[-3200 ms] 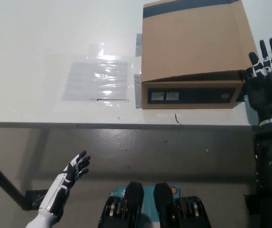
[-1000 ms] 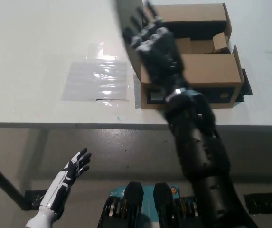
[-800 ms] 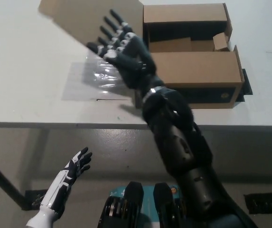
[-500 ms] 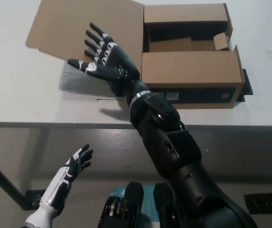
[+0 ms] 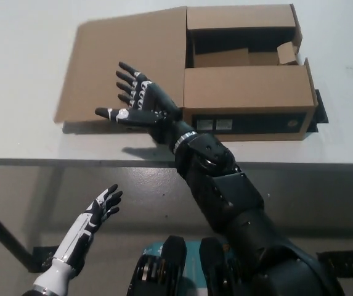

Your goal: A small storage box is placed at the center of the table and the robot uses its right hand to slide under its lid and push it upwards to open it

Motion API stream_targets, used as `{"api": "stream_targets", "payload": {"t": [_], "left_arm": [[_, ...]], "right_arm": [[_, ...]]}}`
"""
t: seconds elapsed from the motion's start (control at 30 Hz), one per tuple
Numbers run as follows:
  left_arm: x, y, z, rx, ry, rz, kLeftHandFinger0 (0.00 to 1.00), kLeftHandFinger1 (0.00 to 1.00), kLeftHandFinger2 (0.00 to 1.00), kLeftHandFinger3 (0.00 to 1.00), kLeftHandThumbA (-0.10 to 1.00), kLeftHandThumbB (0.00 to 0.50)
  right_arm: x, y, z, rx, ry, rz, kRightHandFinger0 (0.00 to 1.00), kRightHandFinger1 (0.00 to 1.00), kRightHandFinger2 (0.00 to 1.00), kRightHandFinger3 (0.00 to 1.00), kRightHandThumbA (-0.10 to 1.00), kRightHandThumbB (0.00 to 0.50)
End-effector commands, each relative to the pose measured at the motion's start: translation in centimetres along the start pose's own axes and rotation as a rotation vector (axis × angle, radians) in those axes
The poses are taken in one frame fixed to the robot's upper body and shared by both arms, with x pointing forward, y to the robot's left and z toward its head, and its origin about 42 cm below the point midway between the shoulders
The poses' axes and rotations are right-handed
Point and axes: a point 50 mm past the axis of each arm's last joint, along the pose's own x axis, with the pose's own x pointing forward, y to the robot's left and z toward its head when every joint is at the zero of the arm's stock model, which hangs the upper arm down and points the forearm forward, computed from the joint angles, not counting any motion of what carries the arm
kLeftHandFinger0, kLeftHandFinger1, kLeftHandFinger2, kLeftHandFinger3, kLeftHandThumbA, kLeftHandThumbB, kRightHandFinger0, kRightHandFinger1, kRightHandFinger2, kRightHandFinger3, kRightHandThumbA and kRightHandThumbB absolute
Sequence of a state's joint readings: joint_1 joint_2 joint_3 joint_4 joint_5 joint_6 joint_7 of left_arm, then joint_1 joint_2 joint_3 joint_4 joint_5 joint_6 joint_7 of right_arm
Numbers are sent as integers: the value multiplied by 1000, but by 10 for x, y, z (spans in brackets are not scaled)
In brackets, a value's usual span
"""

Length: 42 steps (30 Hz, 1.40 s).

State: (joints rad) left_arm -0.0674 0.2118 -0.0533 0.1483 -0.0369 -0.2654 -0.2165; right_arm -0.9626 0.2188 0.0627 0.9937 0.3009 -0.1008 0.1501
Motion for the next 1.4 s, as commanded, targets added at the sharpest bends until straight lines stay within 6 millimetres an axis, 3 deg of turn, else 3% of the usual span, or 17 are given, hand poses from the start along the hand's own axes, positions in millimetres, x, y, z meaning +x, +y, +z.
{"api": "stream_targets", "payload": {"t": [0.0, 0.17, 0.2, 0.3, 0.37, 0.4, 0.47, 0.53, 0.67, 0.8, 1.0, 1.07, 1.1, 1.2, 1.23, 1.3, 1.37], "left_arm": [[4, 2, 9, 23, -29, -17, 1000, 1000, 1000, 1000, 1000, 416], [6, 3, 7, 19, -37, -23, 1000, 1000, 1000, 1000, 1000, 378], [5, 3, 7, 15, -32, -24, 1000, 1000, 1000, 1000, 1000, 393], [5, 2, 7, 20, -21, -21, 1000, 1000, 1000, 1000, 1000, 431], [6, 2, 7, 19, -28, -22, 1000, 1000, 1000, 1000, 1000, 417], [6, 2, 7, 18, -25, -21, 1000, 1000, 1000, 1000, 1000, 410], [6, 2, 8, 19, -24, -22, 1000, 1000, 1000, 1000, 1000, 407], [6, 1, 8, 18, -27, -25, 1000, 1000, 1000, 1000, 1000, 407], [7, 2, 6, 17, -32, -23, 1000, 1000, 1000, 1000, 1000, 406], [7, 2, 8, 21, -31, -22, 1000, 1000, 1000, 1000, 1000, 386], [4, 5, 6, 14, -22, -22, 1000, 1000, 1000, 1000, 1000, 388], [4, 4, 5, 11, -24, -17, 1000, 1000, 1000, 1000, 1000, 379], [4, 5, 5, 12, -24, -15, 1000, 1000, 1000, 1000, 1000, 379], [2, 4, 4, 8, -22, -14, 1000, 1000, 1000, 1000, 1000, 377], [2, 4, 4, 6, -24, -13, 1000, 1000, 1000, 1000, 1000, 362], [3, 5, 5, -4, -34, -20, 1000, 1000, 1000, 1000, 1000, 336], [3, 6, 5, -4, -37, -20, 1000, 1000, 1000, 1000, 1000, 334]], "right_arm": [[15, 11, 54, -78, -152, 65, 1000, 1000, 1000, 1000, 1000, 349], [10, 35, 137, -9, -355, 142, 1000, 1000, 1000, 1000, 1000, 327], [8, 39, 148, -4, -386, 159, 1000, 1000, 1000, 1000, 1000, 351], [-11, 60, 213, 22, -532, 244, 1000, 1000, 1000, 1000, 1000, 397], [-22, 67, 241, 24, -597, 272, 1000, 1000, 1000, 1000, 1000, 412], [-35, 72, 265, 24, -661, 295, 1000, 1000, 1000, 1000, 1000, 403], [-46, 75, 283, 32, -711, 322, 1000, 1000, 1000, 1000, 1000, 390], [-73, 73, 312, 27, -804, 357, 1000, 1000, 1000, 1000, 1000, 397], [-113, 59, 336, -21, -927, 349, 1000, 1000, 1000, 1000, 1000, 392], [-166, 29, 338, -167, -1021, 299, 1000, 1000, 1000, 1000, 1000, 386], [-250, -21, 316, -387, -1120, 191, 1000, 1000, 1000, 1000, 1000, 363], [-291, -37, 298, -485, -1126, 126, 1000, 1000, 1000, 1000, 1000, 368], [-295, -38, 295, -489, -1123, 121, 1000, 1000, 1000, 1000, 1000, 367], [-336, -52, 265, -584, -1111, 50, 1000, 1000, 1000, 1000, 1000, 374], [-343, -54, 259, -607, -1095, 19, 1000, 1000, 1000, 1000, 1000, 399], [-367, -63, 236, -652, -1046, -59, 1000, 1000, 1000, 1000, 1000, 384], [-374, -67, 228, -678, -1027, -86, 1000, 1000, 1000, 1000, 1000, 367]]}}
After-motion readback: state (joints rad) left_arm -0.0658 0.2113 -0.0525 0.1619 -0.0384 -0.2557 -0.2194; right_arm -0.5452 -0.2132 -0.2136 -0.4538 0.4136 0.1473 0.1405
